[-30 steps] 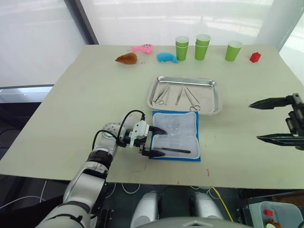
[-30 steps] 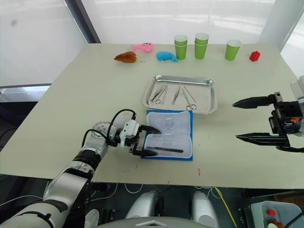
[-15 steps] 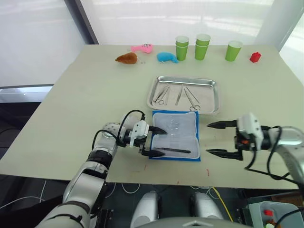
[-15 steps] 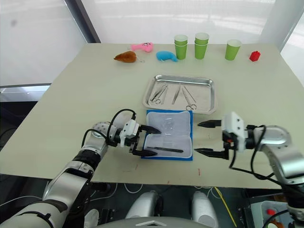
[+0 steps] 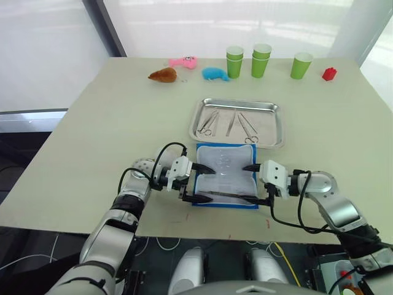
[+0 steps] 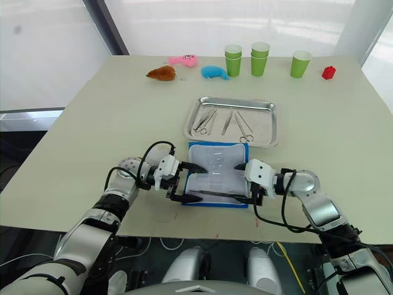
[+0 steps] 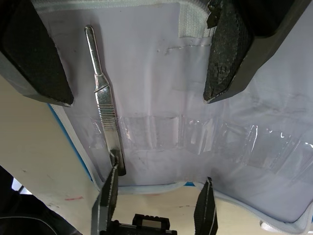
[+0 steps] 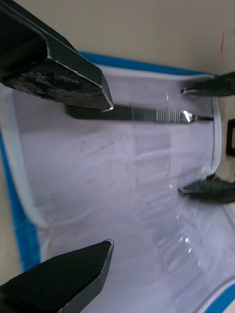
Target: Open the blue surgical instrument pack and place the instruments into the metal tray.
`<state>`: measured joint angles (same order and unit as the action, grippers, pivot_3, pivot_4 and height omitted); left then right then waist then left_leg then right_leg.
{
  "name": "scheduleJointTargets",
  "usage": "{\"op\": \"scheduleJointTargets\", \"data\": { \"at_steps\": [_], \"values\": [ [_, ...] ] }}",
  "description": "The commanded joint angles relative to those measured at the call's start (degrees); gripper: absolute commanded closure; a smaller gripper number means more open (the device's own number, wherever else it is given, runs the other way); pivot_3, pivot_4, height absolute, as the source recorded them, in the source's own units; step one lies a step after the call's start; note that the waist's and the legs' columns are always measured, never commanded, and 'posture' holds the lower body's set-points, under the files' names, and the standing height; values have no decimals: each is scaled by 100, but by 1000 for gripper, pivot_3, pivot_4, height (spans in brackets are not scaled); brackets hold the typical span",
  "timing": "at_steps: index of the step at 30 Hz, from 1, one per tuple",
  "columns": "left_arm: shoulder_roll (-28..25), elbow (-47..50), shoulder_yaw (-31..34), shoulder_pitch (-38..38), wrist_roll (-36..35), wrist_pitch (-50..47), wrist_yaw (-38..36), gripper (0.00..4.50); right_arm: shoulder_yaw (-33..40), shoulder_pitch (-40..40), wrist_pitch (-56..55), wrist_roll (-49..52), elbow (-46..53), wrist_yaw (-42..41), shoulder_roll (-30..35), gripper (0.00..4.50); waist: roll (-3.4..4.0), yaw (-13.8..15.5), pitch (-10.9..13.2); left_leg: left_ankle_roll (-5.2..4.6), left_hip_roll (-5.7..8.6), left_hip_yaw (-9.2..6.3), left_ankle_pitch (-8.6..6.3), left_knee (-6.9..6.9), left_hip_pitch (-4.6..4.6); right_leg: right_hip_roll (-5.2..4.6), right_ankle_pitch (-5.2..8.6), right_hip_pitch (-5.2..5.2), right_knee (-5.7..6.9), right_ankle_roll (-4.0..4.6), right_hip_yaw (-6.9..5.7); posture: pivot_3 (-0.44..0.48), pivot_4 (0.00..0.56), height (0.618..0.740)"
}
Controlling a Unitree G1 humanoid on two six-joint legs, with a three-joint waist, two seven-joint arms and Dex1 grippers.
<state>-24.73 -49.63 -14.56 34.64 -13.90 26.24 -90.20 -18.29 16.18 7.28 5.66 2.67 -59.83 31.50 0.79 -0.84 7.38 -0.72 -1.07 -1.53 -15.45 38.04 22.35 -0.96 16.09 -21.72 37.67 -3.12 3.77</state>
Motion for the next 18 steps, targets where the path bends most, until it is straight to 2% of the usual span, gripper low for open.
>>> {"op": "scheduleJointTargets", "data": {
  "at_steps": [1,9,12,13,14,16,17,18],
  "values": [
    [15,-362,-525,-398,368,-178,-230,0,-122,93,-55,-98,-107,-130,32,79,2,-2,-1,0,0,0,0,0,0,0,0,0,0,0,0,0,150,740],
    [6,-357,-535,-378,365,-199,-230,0,-304,175,12,-329,-485,-158,93,79,-2,-9,-3,0,0,2,0,-1,-9,0,1,5,1,-1,2,0,150,740],
    [15,-350,-536,-383,367,-203,-230,0,-431,132,188,-405,-495,-338,273,739,-10,-9,-5,0,0,3,0,-1,-23,0,4,14,1,-4,2,0,150,740],
    [16,-354,-535,-382,368,-202,-230,0,-469,132,196,-469,-508,-347,320,1159,-12,-9,-6,0,0,4,0,-2,-25,-1,4,15,0,-3,4,0,150,740],
    [17,-357,-531,-381,371,-200,-230,0,-501,136,169,-534,-543,-333,349,1301,-13,-9,-7,0,0,4,0,-2,-25,-2,4,16,0,-3,4,0,150,740],
    [28,-372,-514,-376,385,-192,-230,0,-531,142,129,-591,-598,-319,369,2005,-20,-10,-12,0,0,5,0,-2,-27,-2,4,16,-1,-3,5,0,150,740],
    [35,-372,-503,-380,387,-189,-230,0,-579,150,89,-659,-632,-322,416,2100,-30,-9,-19,0,-1,6,0,-2,-27,-2,5,17,0,-2,6,0,150,740],
    [44,-370,-494,-389,389,-188,-230,0,-617,156,54,-698,-661,-325,455,2706,-32,-10,-20,0,-1,6,0,-3,-30,-2,5,18,0,-2,6,0,150,740]
  ]
}}
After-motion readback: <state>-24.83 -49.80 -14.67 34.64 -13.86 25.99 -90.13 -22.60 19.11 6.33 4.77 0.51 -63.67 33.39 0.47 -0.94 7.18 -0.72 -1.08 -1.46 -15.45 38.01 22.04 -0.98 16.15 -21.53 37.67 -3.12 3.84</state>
